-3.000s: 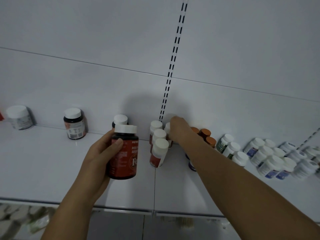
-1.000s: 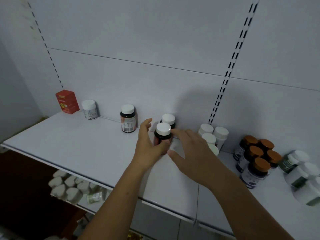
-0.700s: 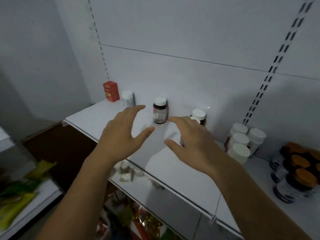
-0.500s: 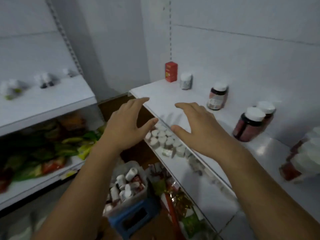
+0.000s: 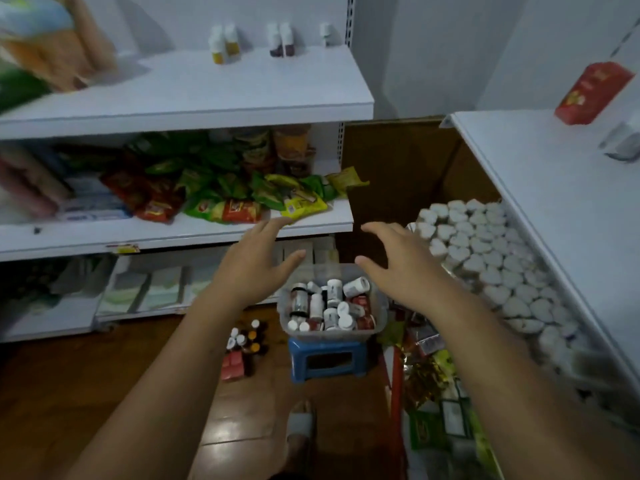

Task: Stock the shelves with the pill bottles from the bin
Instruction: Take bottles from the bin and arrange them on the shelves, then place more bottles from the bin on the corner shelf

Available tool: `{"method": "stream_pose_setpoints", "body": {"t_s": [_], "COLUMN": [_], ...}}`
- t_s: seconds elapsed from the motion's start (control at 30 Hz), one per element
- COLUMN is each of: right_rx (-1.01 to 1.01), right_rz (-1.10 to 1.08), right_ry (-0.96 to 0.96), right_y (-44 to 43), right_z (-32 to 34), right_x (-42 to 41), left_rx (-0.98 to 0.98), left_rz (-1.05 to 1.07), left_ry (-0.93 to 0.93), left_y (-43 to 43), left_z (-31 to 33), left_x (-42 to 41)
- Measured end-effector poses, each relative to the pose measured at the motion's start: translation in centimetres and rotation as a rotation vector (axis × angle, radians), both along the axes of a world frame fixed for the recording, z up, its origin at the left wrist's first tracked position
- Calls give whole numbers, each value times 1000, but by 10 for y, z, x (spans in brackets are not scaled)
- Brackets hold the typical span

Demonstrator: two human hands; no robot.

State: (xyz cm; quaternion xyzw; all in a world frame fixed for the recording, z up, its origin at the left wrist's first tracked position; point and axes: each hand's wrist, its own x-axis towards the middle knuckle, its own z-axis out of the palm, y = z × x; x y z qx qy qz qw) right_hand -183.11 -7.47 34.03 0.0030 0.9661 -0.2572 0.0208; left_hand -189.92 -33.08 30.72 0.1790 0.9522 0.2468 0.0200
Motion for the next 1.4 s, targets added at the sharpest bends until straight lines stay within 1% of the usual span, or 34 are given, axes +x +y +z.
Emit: {"method": "stream_pose_setpoints", "body": {"t_s": [0.17, 0.3, 0.4, 0.47, 0.6, 0.67, 0.73, 0.87, 0.93, 1.0, 1.07, 1.13, 1.23, 1.3, 1.4], "right_rx": [-6, -22, -24, -45, -101, -186, -291, -422, -445, -448, -427, -400, -418, -422, -343], "right_rz": [-91, -159, -195, -213, -278, -351, -436, -557, -596, -613, -606, -604, -654, -671, -652], "right_ry": [-138, -217, -280, -338, -426, -490, -551, -587, -599, -632, -668, -667, -649, -612, -445], "right_y": [-5, -5, -7, -7, 0, 5, 9, 25, 26, 26, 28, 33, 49, 40, 19], "right_z": [-54, -94, -117, -134, -177, -208, -245, -354, -391, -419, -440, -463, -520, -508, -468], "right_x": [-43, -73, -90, -99, -117, -128, -142, -162, -171, -177, -183, -190, -201, -201, -188], "left_rx": [56, 41, 39, 52, 57, 55, 62, 34, -17, -75, -81, -88, -60, -4, 90], "left_rz": [-43, -102, -131, -135, -129, -92, -52, 3, -9, -63, -83, -54, -17, 34, 89], "left_ry": [-128, -227, -301, -386, -623, -751, -811, -809, -836, -866, -867, -804, -753, -756, -739], "left_y": [-14, -8, 3, 11, 38, 56, 76, 113, 132, 146, 154, 157, 159, 157, 149], "left_z": [-61, -107, -138, -160, -213, -245, -283, -360, -391, -408, -424, -432, -443, -441, -425], "left_x": [-59, -108, -129, -138, -146, -147, -153, -172, -180, -183, -184, -180, -172, -170, -171]}}
